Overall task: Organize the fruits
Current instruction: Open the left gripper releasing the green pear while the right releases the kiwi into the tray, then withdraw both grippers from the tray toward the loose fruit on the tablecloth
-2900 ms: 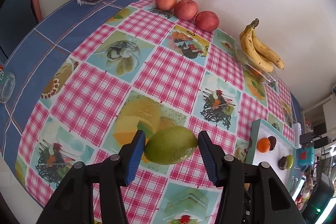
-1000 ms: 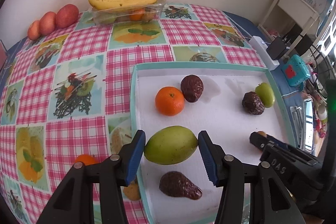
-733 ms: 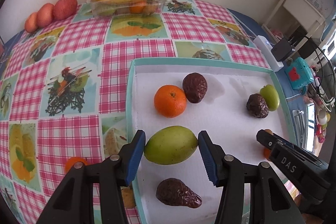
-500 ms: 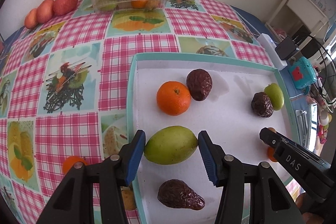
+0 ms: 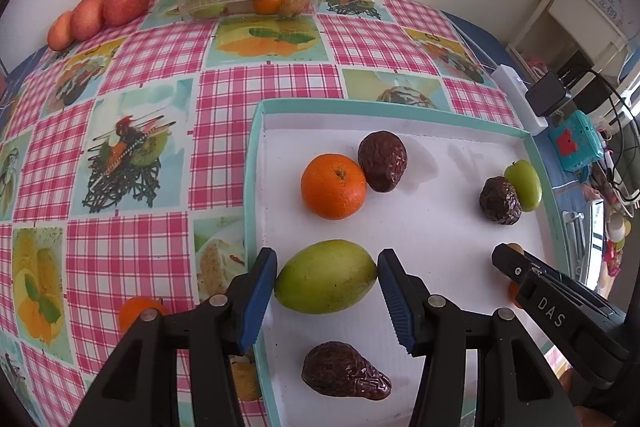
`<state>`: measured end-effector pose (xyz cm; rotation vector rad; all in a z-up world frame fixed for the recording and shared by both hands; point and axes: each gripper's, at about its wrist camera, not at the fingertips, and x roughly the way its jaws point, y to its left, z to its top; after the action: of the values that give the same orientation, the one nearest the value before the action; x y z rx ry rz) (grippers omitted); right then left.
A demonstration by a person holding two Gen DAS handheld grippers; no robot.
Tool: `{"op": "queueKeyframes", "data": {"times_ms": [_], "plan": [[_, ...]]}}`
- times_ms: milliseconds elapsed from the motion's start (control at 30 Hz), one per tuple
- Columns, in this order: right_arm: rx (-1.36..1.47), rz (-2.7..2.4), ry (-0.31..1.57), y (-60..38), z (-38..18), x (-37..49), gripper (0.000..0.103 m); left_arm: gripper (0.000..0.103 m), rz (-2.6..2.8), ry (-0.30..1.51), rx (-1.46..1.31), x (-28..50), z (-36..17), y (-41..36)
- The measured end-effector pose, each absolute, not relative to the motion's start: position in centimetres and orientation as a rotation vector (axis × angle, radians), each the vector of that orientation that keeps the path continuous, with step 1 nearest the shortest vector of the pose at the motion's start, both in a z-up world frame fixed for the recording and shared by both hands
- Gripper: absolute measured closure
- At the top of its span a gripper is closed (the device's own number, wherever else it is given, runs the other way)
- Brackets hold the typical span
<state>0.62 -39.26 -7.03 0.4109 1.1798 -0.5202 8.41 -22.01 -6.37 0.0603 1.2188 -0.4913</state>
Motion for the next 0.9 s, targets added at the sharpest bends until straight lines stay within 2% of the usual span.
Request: {"op": "queueKeyframes", "data": {"times_ms": [300,433,533,567,633,767,833,900], "plan": [[0.409,-0.518,1.186,-39.2,-6.9,0.8,0.076,0.042,-0.484,1.226,0.038,8.5,-5.5,-21.5],[0.406,-0.521,1.168,-39.1,-6.0,0.7,0.064,0.034,-0.492,1.213,0.037,8.5,-4.2,-21.2],[0.395,-0.526,1.148,-39.0,-4.9,0.5,0.063,0.022,-0.486,1.214,0.032,8.6,-3.6,-20.8],[0.387,-0.531,1.147,-39.0,-4.5,0.5,0.062,0.022,-0.479,1.222,0.029,8.7,-3.4,-20.6],[0.365,-0.536,1.151,-38.7,-3.9,0.5,0.047,0.021,-0.459,1.243,0.024,8.8,-3.3,-20.1],[0.347,-0.525,1.153,-38.3,-3.3,0.3,0.041,0.017,-0.407,1.255,0.017,9.0,-3.1,-18.7],[0.341,-0.525,1.153,-38.1,-3.1,0.3,0.033,0.007,-0.375,1.25,0.013,9.1,-2.9,-17.8],[0.334,-0.525,1.153,-37.9,-2.9,0.2,0.032,0.0,-0.328,1.234,0.003,9.3,-2.6,-16.8]]}}
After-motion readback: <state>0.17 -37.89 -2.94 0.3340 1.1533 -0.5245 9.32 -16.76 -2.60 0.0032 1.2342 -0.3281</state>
